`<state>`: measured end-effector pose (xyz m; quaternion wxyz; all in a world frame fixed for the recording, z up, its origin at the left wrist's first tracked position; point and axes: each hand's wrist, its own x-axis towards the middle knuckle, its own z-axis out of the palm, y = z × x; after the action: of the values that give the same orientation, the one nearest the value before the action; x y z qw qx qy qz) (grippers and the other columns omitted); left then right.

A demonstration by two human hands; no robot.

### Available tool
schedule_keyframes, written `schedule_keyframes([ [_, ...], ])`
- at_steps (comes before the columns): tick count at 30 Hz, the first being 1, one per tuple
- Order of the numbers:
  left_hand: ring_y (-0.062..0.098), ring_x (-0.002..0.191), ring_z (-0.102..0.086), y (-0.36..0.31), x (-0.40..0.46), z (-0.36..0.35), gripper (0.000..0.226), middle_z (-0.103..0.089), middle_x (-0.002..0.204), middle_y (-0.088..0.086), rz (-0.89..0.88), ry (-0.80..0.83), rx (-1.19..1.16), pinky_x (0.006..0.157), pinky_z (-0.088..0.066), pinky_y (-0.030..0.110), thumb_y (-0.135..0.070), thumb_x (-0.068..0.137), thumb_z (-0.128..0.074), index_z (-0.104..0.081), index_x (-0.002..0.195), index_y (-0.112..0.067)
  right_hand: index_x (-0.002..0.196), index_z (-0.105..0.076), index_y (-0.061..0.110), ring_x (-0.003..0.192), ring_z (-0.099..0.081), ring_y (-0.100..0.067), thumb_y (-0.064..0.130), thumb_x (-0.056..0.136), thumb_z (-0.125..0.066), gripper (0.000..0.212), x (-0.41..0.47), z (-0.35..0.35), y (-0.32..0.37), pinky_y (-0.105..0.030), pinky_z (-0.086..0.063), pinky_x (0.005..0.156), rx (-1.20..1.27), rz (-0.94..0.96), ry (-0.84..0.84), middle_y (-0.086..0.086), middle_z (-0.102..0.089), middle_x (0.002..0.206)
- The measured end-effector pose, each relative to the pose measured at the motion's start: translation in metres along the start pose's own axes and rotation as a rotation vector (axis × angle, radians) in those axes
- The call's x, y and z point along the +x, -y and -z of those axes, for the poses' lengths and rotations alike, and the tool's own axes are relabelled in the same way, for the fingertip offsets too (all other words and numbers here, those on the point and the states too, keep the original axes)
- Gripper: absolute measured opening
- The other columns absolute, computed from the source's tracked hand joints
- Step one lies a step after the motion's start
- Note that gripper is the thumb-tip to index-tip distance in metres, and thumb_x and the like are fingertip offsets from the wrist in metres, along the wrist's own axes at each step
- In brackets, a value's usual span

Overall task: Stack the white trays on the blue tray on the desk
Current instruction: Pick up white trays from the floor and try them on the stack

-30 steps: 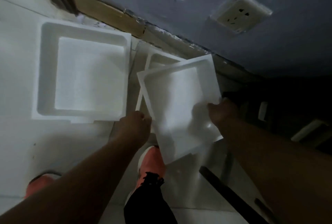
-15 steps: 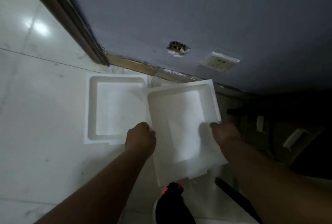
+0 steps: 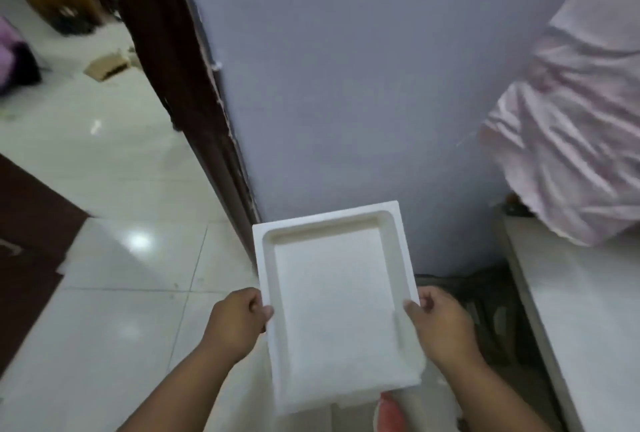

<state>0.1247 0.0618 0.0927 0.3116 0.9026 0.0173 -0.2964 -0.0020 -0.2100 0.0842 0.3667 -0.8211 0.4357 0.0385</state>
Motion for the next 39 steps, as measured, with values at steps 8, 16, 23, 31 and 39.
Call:
schedule_keyframes([
  [8, 0.017, 0.059, -0.065, -0.112, -0.129, 0.107, 0.028, -0.071, 0.073, 0.014, -0.264, -0.044, 0.003, 0.057, -0.049, 0.025, -0.021, 0.089, -0.067, -0.052, 0.066, -0.011, 0.090, -0.067, 0.026, 0.079, -0.064, -0.015, 0.024, 0.089, -0.071, 0.004, -0.128, 0.173, 0.061, -0.034, -0.055, 0.073, 0.148, 0.125, -0.169, 0.005, -0.068, 0.086],
  [16, 0.018, 0.052, -0.059, -0.128, -0.248, 0.089, 0.025, -0.069, 0.065, 0.016, -0.415, 0.045, 0.055, 0.069, -0.057, 0.047, -0.016, 0.085, -0.070, -0.058, 0.068, -0.003, 0.080, -0.066, 0.024, 0.071, -0.061, -0.013, 0.023, 0.084, -0.071, 0.006, -0.228, 0.272, -0.005, -0.029, -0.051, 0.063, 0.122, 0.192, -0.219, 0.006, -0.065, 0.075],
  [23, -0.002, 0.033, -0.044, -0.201, -0.375, -0.016, 0.048, -0.049, 0.039, -0.003, -0.506, 0.040, -0.037, 0.040, -0.036, 0.009, 0.004, 0.088, -0.066, -0.050, 0.047, -0.014, 0.084, -0.067, 0.019, 0.076, -0.065, -0.014, 0.028, 0.086, -0.070, 0.010, -0.274, 0.363, -0.129, -0.029, -0.056, 0.070, 0.106, 0.161, -0.292, 0.006, -0.067, 0.080],
  [31, 0.014, 0.046, -0.056, -0.251, -0.426, -0.145, 0.036, -0.064, 0.049, 0.007, -0.624, 0.247, 0.046, 0.061, -0.048, 0.030, -0.007, 0.088, -0.067, -0.061, 0.054, -0.017, 0.076, -0.067, 0.010, 0.065, -0.062, -0.018, 0.019, 0.082, -0.072, 0.012, -0.298, 0.456, -0.277, -0.027, -0.052, 0.060, 0.142, 0.092, -0.404, 0.000, -0.066, 0.069],
  [39, 0.015, 0.048, -0.056, -0.316, -0.428, -0.213, 0.033, -0.066, 0.052, 0.007, -0.647, 0.261, 0.072, 0.061, -0.052, 0.036, -0.009, 0.090, -0.066, -0.066, 0.057, -0.016, 0.075, -0.063, 0.007, 0.057, -0.049, -0.016, 0.024, 0.078, -0.068, 0.018, -0.253, 0.517, -0.339, -0.026, -0.038, 0.054, 0.121, 0.079, -0.458, -0.008, -0.062, 0.070],
])
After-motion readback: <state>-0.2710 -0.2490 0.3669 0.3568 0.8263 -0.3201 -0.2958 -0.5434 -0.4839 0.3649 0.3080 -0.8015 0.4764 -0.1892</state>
